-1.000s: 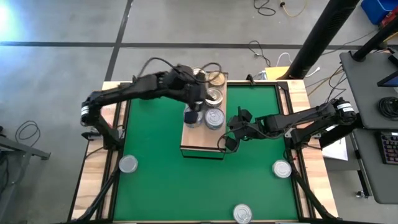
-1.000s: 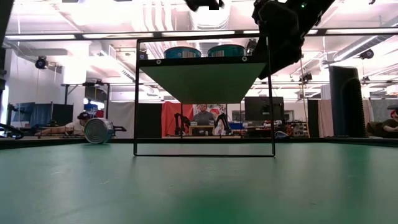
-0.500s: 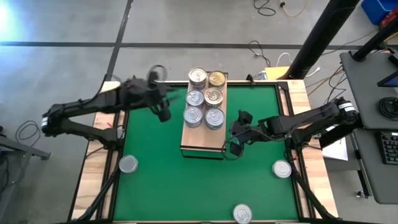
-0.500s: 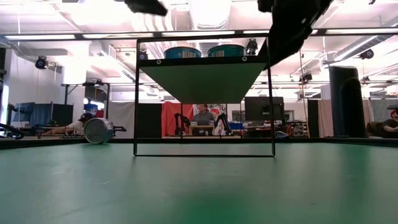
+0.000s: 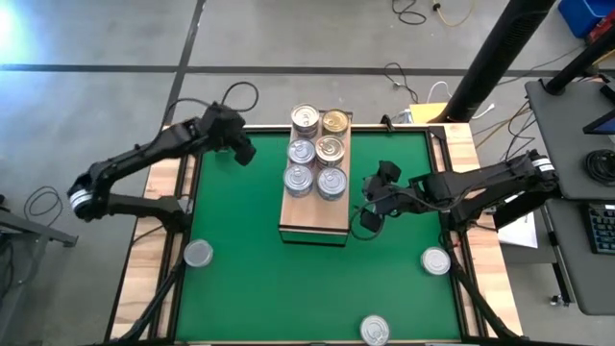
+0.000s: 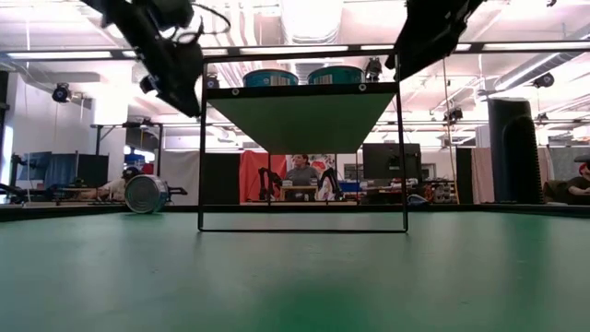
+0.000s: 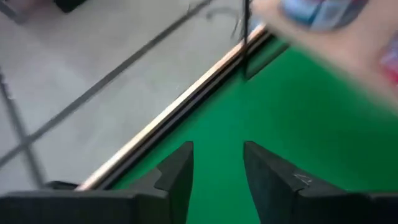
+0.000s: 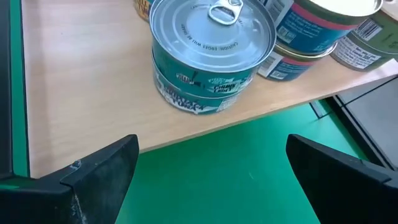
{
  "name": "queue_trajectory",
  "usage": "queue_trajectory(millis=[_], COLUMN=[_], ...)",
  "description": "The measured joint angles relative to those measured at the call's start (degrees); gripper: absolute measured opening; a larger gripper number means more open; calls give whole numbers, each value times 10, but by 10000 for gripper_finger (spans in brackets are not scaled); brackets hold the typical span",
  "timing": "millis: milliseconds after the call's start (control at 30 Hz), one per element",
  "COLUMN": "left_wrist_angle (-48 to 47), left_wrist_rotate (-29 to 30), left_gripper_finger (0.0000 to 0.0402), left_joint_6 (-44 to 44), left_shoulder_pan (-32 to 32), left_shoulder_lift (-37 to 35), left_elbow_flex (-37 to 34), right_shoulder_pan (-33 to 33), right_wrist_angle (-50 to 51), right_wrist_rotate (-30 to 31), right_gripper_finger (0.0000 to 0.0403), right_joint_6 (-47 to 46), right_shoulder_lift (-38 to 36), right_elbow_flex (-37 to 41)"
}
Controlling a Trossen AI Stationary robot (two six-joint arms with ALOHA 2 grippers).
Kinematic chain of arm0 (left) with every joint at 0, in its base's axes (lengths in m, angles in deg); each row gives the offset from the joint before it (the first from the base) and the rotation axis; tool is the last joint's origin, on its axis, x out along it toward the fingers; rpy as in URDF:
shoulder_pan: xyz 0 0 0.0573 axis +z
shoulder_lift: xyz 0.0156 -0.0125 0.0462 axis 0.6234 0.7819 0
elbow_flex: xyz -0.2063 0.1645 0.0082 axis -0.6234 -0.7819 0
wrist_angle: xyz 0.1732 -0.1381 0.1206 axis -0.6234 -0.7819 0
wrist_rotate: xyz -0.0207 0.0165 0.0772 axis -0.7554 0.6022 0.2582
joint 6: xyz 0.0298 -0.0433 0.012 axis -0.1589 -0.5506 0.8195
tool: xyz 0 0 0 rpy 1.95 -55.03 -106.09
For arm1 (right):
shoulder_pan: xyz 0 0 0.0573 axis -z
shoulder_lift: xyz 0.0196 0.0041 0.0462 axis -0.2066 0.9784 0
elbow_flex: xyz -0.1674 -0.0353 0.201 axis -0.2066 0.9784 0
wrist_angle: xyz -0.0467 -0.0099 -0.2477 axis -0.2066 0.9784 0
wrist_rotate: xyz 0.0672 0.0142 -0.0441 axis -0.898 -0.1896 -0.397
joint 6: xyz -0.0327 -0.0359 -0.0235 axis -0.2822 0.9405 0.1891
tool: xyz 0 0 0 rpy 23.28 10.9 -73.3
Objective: Stack canned seafood by type on shelf
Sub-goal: Put the blue tuna can on the shelf
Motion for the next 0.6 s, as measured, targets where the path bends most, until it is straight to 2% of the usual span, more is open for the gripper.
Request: queue_trajectory(millis=[167, 333, 500, 600], left_wrist_angle=[-119, -234, -251, -242], left_wrist_rotate=[25, 97, 185, 197], left_gripper_finger=[182, 249, 295, 309], left_joint_6=[84, 101, 176, 249], left_shoulder_pan=[22, 23, 25, 25], left_shoulder_lift=[85, 152, 179, 186], left_elbow_flex=[68, 100, 77, 65], right_shoulder_pan=[-1, -2, -2, -2], right_wrist_angle=[2, 2, 0, 1], right_wrist_rotate=[-1, -1, 0, 0], right_gripper_finger=[400, 400, 400, 400], right_joint_6=[-23, -23, 3, 6], right_shoulder_lift=[9, 15, 16, 16], right_elbow_flex=[5, 23, 43, 50])
